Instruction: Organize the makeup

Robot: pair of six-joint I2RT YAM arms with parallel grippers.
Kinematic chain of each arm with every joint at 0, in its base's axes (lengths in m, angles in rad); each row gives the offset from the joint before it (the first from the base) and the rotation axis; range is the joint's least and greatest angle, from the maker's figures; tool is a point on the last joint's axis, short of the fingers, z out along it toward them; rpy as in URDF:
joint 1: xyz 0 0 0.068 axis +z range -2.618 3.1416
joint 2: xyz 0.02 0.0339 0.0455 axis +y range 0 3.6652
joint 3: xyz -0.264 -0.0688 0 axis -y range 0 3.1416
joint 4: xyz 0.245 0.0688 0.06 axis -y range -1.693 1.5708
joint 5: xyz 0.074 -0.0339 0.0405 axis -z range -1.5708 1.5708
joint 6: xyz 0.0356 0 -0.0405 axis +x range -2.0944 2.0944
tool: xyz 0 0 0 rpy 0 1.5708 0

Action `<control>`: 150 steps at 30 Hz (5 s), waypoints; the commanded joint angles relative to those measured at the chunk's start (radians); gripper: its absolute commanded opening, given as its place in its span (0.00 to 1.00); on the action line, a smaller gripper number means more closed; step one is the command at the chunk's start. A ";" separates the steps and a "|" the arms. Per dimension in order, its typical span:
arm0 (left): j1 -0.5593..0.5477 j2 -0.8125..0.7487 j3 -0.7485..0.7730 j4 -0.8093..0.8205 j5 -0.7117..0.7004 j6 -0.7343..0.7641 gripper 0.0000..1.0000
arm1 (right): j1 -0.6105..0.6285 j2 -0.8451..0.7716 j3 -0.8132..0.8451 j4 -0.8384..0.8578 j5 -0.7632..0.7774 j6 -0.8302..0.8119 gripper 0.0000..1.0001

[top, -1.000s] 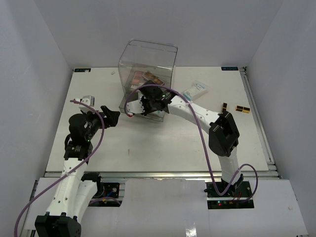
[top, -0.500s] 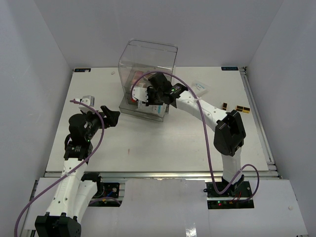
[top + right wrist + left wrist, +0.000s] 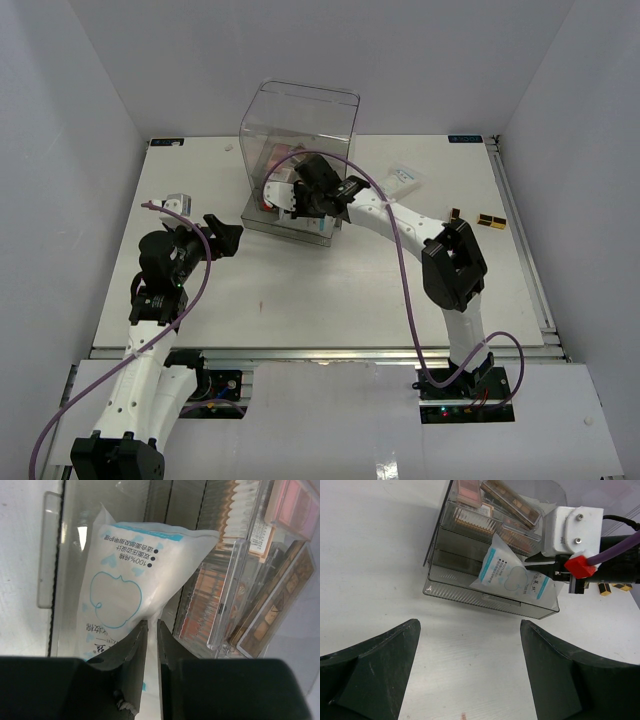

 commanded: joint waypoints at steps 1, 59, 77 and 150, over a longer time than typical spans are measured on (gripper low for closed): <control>0.004 -0.018 0.006 0.006 -0.004 0.012 0.92 | 0.003 0.042 -0.011 0.056 0.053 0.032 0.20; 0.004 -0.080 0.002 0.003 -0.062 0.016 0.92 | 0.027 0.052 0.025 0.045 -0.056 0.167 0.22; 0.004 -0.083 0.000 0.005 -0.048 0.015 0.92 | 0.026 -0.107 0.013 0.033 -0.053 0.167 0.23; 0.004 -0.008 0.003 0.015 0.026 0.016 0.93 | -0.762 -0.028 -0.161 0.247 -0.597 1.069 0.75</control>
